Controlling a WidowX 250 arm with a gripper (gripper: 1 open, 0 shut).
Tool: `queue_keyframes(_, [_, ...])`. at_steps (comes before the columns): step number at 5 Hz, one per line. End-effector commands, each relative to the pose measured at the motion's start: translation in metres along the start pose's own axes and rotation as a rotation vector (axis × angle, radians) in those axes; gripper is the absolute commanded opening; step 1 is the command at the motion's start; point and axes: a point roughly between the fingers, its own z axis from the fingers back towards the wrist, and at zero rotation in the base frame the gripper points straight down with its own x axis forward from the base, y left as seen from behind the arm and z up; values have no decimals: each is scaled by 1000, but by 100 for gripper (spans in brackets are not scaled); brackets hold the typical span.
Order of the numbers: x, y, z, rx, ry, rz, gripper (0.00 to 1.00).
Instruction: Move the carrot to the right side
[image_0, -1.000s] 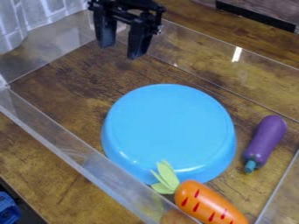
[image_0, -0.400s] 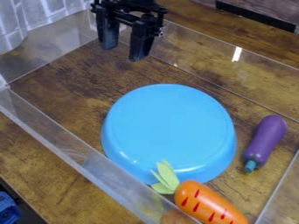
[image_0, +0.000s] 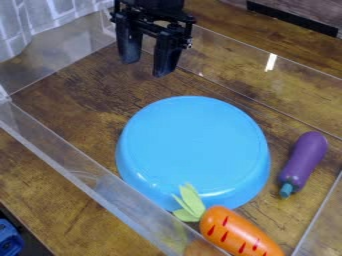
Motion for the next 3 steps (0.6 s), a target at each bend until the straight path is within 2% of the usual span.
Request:
queue_keyframes(1, [3, -10, 9, 2, -32, -29, 100])
queue_keyframes(2, [7, -13, 8, 1, -33, -33, 100])
queue_keyframes(3, [13, -18, 8, 1, -36, -37, 0])
